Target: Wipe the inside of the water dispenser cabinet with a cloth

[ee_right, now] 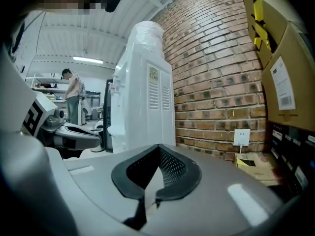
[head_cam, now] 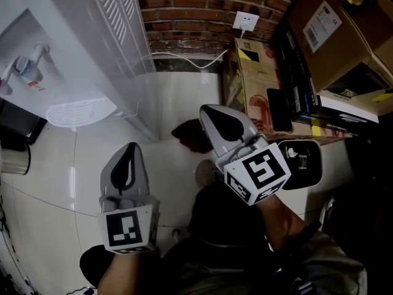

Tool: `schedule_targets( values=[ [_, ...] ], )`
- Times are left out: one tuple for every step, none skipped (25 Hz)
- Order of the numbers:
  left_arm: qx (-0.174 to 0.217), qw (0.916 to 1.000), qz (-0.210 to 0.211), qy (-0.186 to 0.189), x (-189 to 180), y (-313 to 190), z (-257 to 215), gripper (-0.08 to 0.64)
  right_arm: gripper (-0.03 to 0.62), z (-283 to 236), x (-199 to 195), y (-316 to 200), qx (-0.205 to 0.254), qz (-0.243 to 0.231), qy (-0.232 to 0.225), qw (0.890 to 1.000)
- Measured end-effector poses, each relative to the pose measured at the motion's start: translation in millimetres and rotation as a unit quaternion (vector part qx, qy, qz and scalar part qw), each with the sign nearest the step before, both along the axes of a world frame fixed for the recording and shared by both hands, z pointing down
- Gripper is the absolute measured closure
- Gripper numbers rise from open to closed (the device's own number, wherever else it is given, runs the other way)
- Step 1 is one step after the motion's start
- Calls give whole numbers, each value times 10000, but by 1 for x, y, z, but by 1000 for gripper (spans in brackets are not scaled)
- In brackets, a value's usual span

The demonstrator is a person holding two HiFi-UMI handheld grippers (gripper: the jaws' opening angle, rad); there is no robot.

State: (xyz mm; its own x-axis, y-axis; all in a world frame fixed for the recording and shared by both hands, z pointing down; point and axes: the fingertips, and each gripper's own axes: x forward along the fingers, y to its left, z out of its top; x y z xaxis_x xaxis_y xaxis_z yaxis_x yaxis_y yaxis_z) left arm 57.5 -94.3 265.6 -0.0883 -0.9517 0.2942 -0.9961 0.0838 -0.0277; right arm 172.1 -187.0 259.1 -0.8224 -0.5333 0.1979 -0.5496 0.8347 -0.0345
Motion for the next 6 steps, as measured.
schedule_targets(
  values=[
    [-6, 10000, -3, 0, 0, 0, 0, 560, 583, 1, 0, 0, -11, -5, 6, 10000],
    [-11, 10000, -4, 1, 0, -1, 0, 560, 582, 1, 0, 0, -22, -7, 13, 10000],
    [-15, 10000, -2, 3, -1, -1, 1, 560, 582, 2, -1, 0, -31, -7, 18, 10000],
    [-16, 10000, 1, 6, -1, -1, 1, 560, 583, 2, -1, -1, -38, -6, 21, 10000],
    [-16, 10000, 2, 9, -1, -2, 1, 560, 583, 2, -1, -1, -43, -6, 22, 10000],
    [-15, 10000, 3, 12, -1, -3, 2, 560, 582, 3, -2, -2, -47, -5, 23, 10000]
  ],
)
